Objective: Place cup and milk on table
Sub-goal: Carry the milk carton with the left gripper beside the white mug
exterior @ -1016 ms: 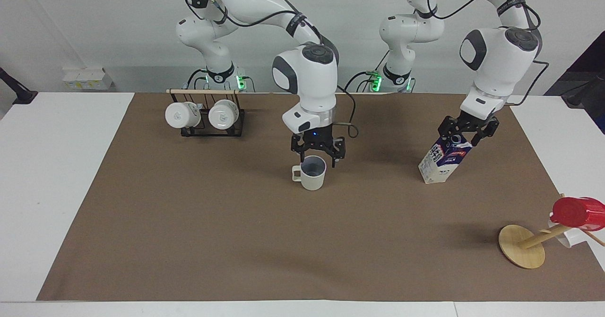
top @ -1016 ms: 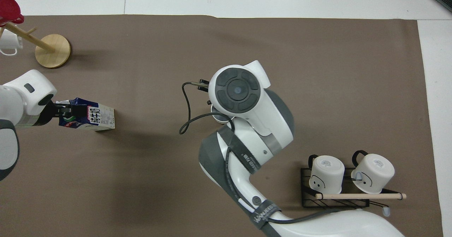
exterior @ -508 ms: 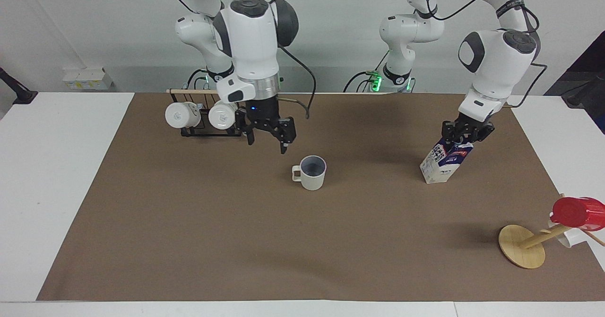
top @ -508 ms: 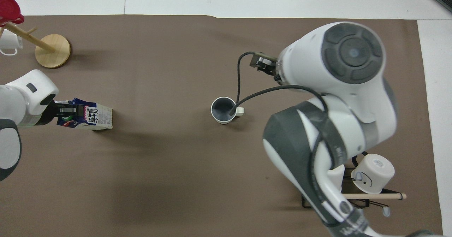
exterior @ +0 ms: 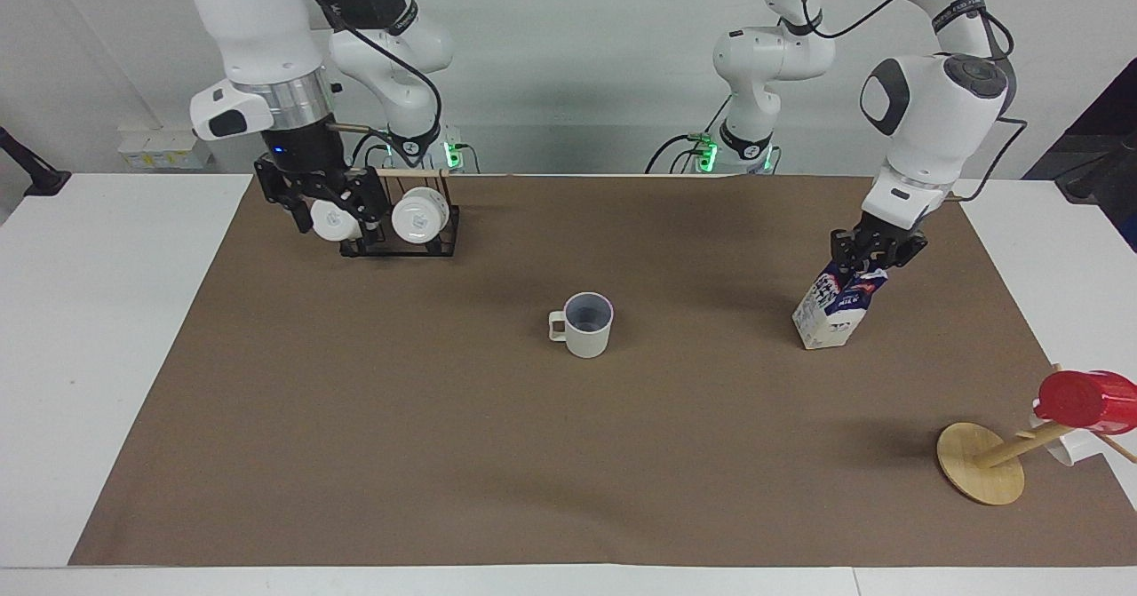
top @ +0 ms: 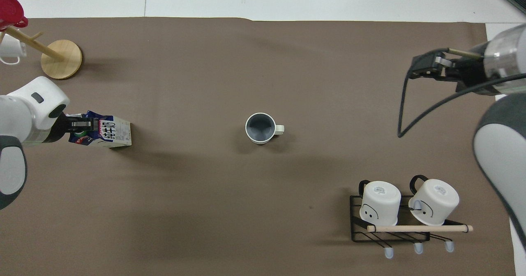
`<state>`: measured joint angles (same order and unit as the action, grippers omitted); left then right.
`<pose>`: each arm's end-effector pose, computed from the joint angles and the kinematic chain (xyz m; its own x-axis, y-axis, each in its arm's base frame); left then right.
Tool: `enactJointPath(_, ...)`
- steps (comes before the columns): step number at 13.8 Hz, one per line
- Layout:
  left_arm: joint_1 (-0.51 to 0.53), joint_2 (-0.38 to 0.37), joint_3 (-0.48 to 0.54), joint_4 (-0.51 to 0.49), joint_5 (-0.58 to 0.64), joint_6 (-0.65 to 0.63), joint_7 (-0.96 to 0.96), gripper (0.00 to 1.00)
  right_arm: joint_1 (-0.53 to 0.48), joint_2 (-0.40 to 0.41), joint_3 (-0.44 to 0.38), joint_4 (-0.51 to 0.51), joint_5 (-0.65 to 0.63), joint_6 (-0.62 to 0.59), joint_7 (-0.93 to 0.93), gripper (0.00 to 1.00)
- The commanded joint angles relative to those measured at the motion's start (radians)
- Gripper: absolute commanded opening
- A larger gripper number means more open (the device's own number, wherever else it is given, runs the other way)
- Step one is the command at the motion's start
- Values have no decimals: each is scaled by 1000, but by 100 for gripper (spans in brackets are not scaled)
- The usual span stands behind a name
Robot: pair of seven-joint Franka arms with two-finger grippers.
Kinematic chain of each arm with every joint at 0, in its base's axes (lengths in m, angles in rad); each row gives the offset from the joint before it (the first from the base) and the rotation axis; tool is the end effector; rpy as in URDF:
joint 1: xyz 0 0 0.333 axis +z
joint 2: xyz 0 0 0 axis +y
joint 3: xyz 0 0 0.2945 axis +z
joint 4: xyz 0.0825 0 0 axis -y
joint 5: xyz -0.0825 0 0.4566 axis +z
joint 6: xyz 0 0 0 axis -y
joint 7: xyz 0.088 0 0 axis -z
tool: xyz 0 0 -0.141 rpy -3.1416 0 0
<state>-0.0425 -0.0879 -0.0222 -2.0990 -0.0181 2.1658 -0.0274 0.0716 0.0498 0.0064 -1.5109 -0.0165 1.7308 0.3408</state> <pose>0.6119 -0.0409 0.3879 0.9878 -0.0266 0.1535 -0.0298 -0.9994 0.0186 0.6616 0.0495 0.5861 0.9519 -0.2584 0.1649 -0.2551 -0.9660 -0.0413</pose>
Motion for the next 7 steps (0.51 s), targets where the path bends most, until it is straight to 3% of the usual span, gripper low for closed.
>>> enactJointPath(1, -74, 37, 1, 72, 17, -27, -120, 41, -58, -37, 6, 7, 21, -91, -103, 100)
enactJointPath(4, -160, 37, 1, 83, 17, -26, -212, 41, -90, -39, 4, 64, 23, -203, -135, 100)
enactJointPath(7, -244, 37, 1, 85, 17, -17, -288, 41, -93, -68, 3, 58, 21, -252, -138, 100)
